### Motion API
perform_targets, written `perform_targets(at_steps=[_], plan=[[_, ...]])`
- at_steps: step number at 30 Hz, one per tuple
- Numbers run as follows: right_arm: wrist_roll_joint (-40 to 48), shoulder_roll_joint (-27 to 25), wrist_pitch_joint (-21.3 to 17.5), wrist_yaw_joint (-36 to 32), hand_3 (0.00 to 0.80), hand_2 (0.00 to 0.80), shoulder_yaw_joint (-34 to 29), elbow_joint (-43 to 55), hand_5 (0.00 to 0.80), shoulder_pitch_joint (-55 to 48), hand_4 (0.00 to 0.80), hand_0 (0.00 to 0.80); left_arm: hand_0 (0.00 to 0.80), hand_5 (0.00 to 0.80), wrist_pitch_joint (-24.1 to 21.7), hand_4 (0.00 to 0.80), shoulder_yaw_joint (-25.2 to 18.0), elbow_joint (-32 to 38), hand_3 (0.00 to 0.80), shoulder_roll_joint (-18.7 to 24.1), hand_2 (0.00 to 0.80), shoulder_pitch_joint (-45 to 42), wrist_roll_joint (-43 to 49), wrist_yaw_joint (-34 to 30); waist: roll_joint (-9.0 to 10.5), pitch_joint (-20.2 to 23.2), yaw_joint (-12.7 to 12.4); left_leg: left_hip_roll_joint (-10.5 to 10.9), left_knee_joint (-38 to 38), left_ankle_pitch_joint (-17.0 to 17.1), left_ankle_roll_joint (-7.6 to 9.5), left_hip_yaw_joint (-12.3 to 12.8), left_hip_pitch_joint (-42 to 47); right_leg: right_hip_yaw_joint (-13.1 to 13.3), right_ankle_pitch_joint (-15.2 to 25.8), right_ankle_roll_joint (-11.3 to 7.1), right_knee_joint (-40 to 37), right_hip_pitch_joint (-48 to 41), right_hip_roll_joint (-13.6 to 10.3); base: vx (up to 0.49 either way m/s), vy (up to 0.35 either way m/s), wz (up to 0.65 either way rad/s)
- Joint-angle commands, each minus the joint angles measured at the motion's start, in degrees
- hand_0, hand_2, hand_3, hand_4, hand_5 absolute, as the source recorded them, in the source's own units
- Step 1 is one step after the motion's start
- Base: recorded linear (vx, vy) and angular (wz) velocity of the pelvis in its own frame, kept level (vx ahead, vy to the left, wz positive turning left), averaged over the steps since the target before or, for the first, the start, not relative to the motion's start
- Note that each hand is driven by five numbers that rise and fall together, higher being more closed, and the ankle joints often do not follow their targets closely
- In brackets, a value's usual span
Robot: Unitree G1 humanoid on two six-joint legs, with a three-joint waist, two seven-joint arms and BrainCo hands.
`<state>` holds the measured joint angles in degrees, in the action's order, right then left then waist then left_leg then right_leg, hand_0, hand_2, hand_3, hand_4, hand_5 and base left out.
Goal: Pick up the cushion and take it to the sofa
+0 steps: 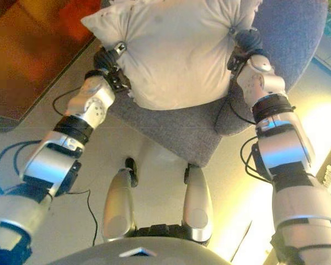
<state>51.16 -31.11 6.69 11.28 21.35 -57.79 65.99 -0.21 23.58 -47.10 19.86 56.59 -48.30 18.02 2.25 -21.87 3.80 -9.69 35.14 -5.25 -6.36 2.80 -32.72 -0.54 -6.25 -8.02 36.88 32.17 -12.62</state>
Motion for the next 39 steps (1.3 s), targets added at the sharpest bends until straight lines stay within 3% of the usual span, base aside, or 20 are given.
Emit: perform_targets(at_steps=[1, 6, 14, 19, 25, 26, 27, 28, 39], plan=[[0.08, -2.04, -3.35, -1.23, 0.8, 0.8, -1.12, 0.46, 0.8, 6.8, 0.8, 0.8, 0.8, 0.8, -1.97, 0.8, 2.26, 0.92, 0.8, -1.24, 0.8, 5.63, -1.58, -1.76, 0.02, 2.84, -0.55, -4.76, 6.27, -6.46, -4.43, -5.56, 1.55, -0.71, -4.59, -0.1, 4.17, -0.76, -1.35, 0.01, -0.006, 0.21], [-0.87, -2.69, -4.2, -0.52, 0.8, 0.8, -0.68, 0.24, 0.8, 8.59, 0.8, 0.8, 0.8, 0.8, -2.82, 0.8, 2.22, 0.72, 0.8, -1.5, 0.8, 6.35, -4.74, -3.06, -0.18, 2.89, -0.26, -4.74, 5.65, -6.01, -4.74, -5.43, 1.83, -0.72, -4.63, -0.34, 4.28, -0.68, -1.45, 0.028, 0.009, 0.12], [-0.76, -4.47, -5.32, 2.49, 0.8, 0.8, 0.91, 5.92, 0.8, 10.93, 0.8, 0.8, 0.8, 0.8, -5.6, 0.8, 1.67, 8.05, 0.8, -3.01, 0.8, 5.66, -5.56, -5.16, 0.0, 3.65, -0.23, -4.69, 6.65, -7.22, -4.4, -5.19, 2.23, -0.71, -5.51, -0.19, 5.71, -0.53, -1.4, 0.053, 0.006, 0.03], [-0.46, -5.42, -3.19, 2.57, 0.8, 0.8, 1.65, 5.68, 0.8, 12.41, 0.8, 0.8, 0.8, 0.8, -4.71, 0.8, 1.79, 8.92, 0.8, -3.34, 0.8, 5.95, -3.5, -3.25, 0.06, 4.31, -0.49, -4.81, 7.18, -7.55, -4.31, -5.37, 2.21, -1.06, -5.9, -0.2, 6.38, -0.66, -1.54, 0.064, -0.032, -0.03], [-1.21, -4.02, -0.19, 0.44, 0.8, 0.8, 2.65, 0.84, 0.8, 13.75, 0.8, 0.8, 0.8, 0.8, -1.24, 0.8, 3.21, 4.33, 0.8, -2.41, 0.8, 7.49, -4.42, 0.7, -0.1, 4.4, -0.75, -4.52, 6.0, -6.31, -4.29, -5.98, 1.61, -1.07, -5.59, -0.37, 6.46, 0.28, -1.6, -0.001, -0.009, 0.03], [-1.3, -3.71, 1.05, 0.0, 0.631, 0.631, 2.67, 0.18, 0.631, 13.82, 0.631, 0.631, 0.8, 0.8, -0.73, 0.8, 3.37, 3.42, 0.8, -2.3, 0.8, 7.69, -4.77, 0.96, -0.13, 4.38, -0.74, -4.51, 5.68, -6.0, -4.33, -6.02, 1.5, -1.06, -5.57, -0.41, 6.41, 0.41, -1.6, -0.018, -0.005, 0.04], [-2.01, -3.5, 2.0, -0.3, 0.0, 0.0, 2.85, -0.26, 0.0, 13.86, 0.0, 0.0, 0.125, 0.125, -0.4, 0.125, 3.52, 2.58, 0.125, -2.11, 0.125, 7.84, -5.4, 0.52, -0.15, 4.32, -0.7, -4.5, 5.63, -5.79, -4.39, -6.06, 1.29, -1.05, -5.5, -0.42, 6.45, 0.6, -1.62, -0.022, -0.002, 0.04], [-2.68, -3.42, 2.78, -0.41, 0.0, 0.0, 3.12, -0.64, 0.0, 13.86, 0.0, 0.0, 0.0, 0.0, 0.02, 0.0, 3.57, 1.87, 0.0, -1.9, 0.0, 7.95, -5.34, 0.54, -0.18, 4.29, -0.66, -4.52, 5.43, -5.5, -4.44, -6.06, 1.13, -1.02, -5.38, -0.41, 6.35, 0.71, -1.61, -0.029, -0.001, 0.05], [-4.08, -2.86, 1.41, 0.08, 0.0, 0.0, 3.81, -3.61, 0.0, 13.08, 0.0, 0.0, 0.0, 0.0, -1.54, 0.0, 2.14, -1.87, 0.0, 0.67, 0.0, 7.91, -4.24, 3.36, -0.36, 5.48, -1.17, -5.19, -0.56, -1.91, -4.9, -5.64, 3.91, -2.09, -4.26, -0.13, 1.61, -2.31, -1.0, 0.0, 0.004, 0.01]])
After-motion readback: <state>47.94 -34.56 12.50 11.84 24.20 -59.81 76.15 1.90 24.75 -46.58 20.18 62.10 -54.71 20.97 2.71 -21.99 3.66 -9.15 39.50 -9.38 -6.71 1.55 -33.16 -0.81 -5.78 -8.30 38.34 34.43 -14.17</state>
